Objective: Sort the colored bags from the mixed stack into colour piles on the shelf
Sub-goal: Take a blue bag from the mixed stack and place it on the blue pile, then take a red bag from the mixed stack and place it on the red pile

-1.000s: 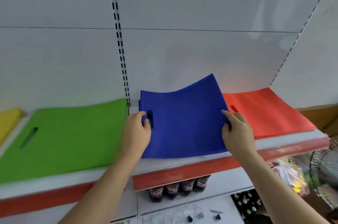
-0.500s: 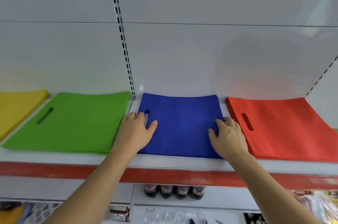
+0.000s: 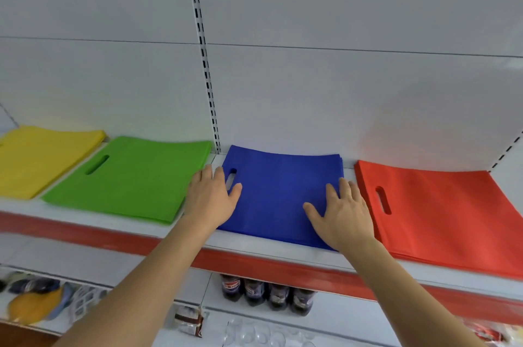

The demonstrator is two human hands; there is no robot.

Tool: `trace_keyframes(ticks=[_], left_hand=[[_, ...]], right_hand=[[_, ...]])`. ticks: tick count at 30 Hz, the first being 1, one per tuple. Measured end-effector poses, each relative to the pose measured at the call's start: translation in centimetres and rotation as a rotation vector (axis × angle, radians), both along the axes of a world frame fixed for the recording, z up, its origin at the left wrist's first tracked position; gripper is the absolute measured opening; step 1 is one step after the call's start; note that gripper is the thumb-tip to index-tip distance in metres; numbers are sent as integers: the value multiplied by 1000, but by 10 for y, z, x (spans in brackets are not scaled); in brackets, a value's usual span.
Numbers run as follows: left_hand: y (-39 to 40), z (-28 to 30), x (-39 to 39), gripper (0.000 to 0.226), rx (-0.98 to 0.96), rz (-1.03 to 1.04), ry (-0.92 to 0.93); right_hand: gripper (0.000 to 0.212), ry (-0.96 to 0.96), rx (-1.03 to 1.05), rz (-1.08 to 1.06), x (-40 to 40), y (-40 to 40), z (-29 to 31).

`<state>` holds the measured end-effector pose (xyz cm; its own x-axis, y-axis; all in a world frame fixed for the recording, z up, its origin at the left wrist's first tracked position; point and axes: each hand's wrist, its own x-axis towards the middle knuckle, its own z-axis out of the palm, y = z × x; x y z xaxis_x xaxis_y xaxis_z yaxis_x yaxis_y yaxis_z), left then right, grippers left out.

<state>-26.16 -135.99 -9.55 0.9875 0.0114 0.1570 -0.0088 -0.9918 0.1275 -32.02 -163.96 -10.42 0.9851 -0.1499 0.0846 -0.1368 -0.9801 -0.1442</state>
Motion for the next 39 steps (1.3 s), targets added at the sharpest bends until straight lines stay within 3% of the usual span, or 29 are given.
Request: trace_keyframes(ticks=[10,27,39], left_hand=[[98,16,-59,73,37,138,-129],[436,17,-193,69,-24,532,-157],[628,14,-180,67,-2,744,-174]], right_hand=[[83,-128,-75,275,5,120,18],[83,-245,18,750,-29,502,17],[82,-254,89,969,36,735,13]])
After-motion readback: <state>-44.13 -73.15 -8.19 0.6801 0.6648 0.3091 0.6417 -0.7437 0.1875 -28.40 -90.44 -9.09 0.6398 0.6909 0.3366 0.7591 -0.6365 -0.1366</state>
